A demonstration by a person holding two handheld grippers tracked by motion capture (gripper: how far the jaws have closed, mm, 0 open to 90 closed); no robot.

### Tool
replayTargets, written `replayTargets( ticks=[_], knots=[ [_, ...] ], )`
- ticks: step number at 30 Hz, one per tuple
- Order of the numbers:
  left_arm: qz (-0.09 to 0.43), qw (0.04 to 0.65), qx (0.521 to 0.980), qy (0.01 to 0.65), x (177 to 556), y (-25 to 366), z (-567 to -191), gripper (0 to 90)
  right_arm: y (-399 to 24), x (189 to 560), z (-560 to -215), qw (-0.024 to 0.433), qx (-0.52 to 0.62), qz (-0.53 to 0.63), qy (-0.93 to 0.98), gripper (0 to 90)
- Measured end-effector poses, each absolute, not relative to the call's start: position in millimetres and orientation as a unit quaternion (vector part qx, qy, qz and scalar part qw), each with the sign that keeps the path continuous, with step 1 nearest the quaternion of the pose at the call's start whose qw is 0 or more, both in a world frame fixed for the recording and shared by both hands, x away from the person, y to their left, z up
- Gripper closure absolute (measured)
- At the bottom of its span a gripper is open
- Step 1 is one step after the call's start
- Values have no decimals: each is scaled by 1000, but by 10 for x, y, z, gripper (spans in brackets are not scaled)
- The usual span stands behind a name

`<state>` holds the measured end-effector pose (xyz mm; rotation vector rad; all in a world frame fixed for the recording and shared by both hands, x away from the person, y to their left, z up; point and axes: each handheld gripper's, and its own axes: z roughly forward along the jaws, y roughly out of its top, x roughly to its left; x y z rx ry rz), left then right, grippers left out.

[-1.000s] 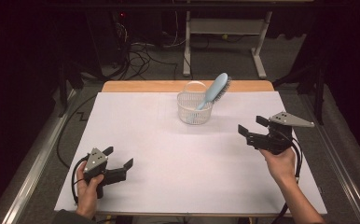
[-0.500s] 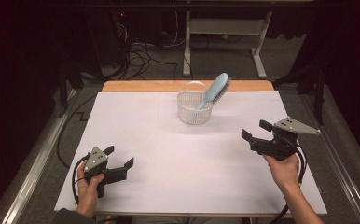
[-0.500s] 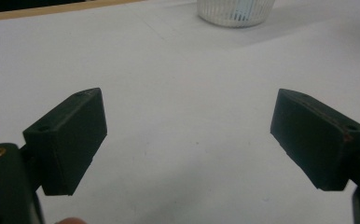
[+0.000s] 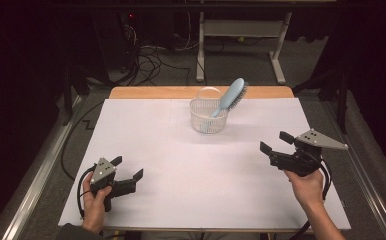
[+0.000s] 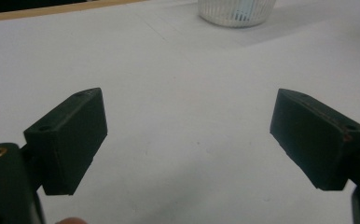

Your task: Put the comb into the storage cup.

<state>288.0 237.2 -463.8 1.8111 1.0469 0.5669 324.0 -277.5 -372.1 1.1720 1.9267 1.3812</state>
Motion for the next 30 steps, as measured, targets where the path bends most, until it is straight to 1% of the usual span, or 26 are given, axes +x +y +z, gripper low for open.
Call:
replayTargets(
  ticks=[30],
  knots=[
    [235, 466, 739, 425, 2871, 2378, -4634, 118, -2873, 3029, -3802, 248, 433, 517, 696, 199]
  ],
)
